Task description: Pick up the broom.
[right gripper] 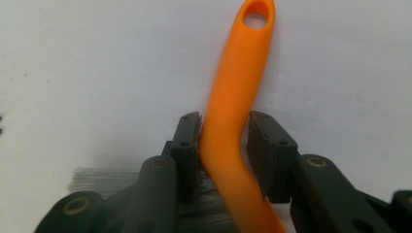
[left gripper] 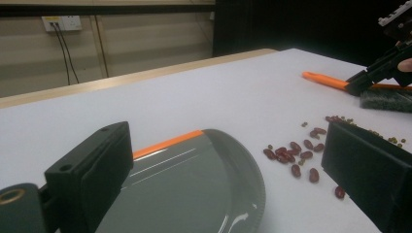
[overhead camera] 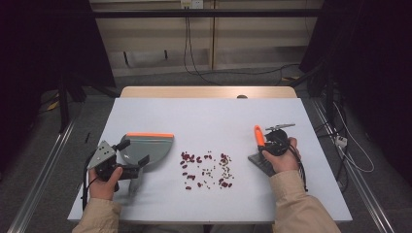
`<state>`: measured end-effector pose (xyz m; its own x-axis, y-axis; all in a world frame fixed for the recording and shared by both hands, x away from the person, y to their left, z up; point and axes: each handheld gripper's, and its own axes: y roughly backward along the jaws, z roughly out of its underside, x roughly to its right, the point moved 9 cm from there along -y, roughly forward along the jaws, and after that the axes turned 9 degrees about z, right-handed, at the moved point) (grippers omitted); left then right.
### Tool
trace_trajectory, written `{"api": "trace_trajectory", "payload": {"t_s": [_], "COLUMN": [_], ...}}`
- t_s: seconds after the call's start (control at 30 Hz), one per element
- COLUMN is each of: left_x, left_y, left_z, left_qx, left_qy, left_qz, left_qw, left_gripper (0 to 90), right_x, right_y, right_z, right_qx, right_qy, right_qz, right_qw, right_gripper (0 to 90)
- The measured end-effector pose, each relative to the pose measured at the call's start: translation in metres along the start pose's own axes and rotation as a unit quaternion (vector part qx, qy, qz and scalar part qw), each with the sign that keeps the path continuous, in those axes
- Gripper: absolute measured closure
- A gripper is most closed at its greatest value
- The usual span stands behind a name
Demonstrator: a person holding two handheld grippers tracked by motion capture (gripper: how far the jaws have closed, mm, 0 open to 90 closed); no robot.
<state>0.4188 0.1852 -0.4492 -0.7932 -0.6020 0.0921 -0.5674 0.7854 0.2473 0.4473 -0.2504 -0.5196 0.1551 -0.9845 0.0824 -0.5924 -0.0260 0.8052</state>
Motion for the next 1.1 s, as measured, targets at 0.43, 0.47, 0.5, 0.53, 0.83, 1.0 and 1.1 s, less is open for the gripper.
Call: {"api": "trace_trajectory", "payload": {"t_s": [0.43,0.47,0.5,0.53,0.83,1.0,1.1], "left_x": [0.001,0.001,0.001,0.000,0.001,0.003,0.003], "left_y": [-0.001,-0.001,-0.001,-0.001,0.000,0.000,0.000], "left_z": [0.000,-0.001,-0.001,-0.001,-0.003,-0.005,-0.006], "left_qx": [0.002,0.002,0.003,0.003,0.008,0.011,0.014], "left_qy": [-0.002,-0.001,0.000,0.001,0.005,0.005,0.006], "left_qz": [0.003,0.003,0.002,0.002,0.003,0.006,0.006], "left_qw": [1.0000,1.0000,1.0000,1.0000,0.9999,0.9999,0.9999], "left_gripper": [4.4,4.4,4.4,4.4,4.4,4.4,4.4], "right_x": [0.000,-0.001,-0.001,-0.001,0.000,0.002,0.005], "right_y": [-0.001,-0.001,-0.001,-0.001,0.003,0.022,0.032], "right_z": [0.001,0.002,0.002,0.002,-0.001,-0.018,-0.023], "right_qx": [0.006,0.008,0.011,0.011,0.040,0.110,0.142], "right_qy": [-0.019,-0.017,-0.017,-0.019,-0.018,-0.045,-0.053], "right_qz": [0.002,0.005,0.007,0.005,0.003,-0.016,-0.024], "right_qw": [0.9998,0.9998,0.9998,0.9997,0.9990,0.9927,0.9881], "right_gripper": [67.7,67.7,67.7,67.7,68.1,69.7,70.0]}}
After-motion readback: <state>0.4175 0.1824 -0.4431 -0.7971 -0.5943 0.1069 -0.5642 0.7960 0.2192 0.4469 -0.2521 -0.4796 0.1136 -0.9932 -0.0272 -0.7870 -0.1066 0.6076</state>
